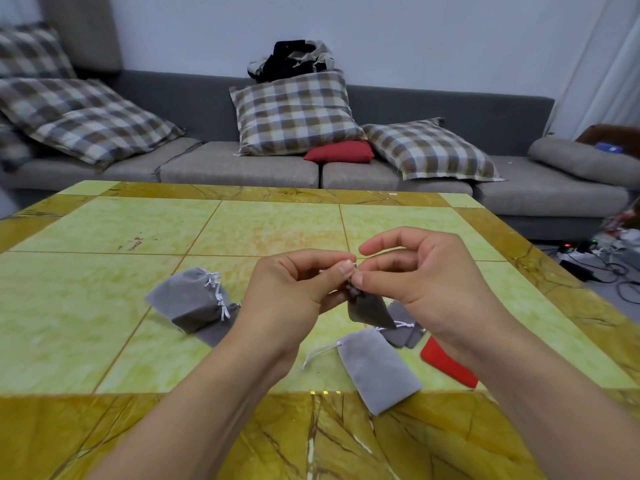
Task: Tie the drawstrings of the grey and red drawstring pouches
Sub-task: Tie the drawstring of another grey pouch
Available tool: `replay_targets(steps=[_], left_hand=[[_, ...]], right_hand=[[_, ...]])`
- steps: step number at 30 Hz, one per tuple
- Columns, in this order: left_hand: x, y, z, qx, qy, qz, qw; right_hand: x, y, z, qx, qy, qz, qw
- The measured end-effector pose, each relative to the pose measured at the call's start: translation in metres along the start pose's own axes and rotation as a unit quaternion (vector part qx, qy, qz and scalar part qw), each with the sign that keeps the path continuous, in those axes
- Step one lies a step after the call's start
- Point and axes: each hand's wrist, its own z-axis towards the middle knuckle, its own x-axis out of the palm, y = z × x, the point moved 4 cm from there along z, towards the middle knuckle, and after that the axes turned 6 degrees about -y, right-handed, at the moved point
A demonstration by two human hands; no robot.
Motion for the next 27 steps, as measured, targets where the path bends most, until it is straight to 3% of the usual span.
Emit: replay_targets(steps=[12, 21, 27], left_hand=[[0.002, -0.002, -0.003, 0.066, 0.000, 0.085, 0.994], [0.004, -0.005, -0.003, 0.118, 0.005, 0.125, 0.985], [0.003, -0.003, -0.003, 0.029, 0.008, 0.012, 0.999]], right_hand=[[0.002, 0.005, -0.006, -0.085, -0.070, -0.146, 0.983], [-0.002, 0.000, -0.002, -0.046, -0.066, -0.045, 0.996], [0.000, -0.006, 0.003, 0.015, -0.020, 0.034, 0.999]])
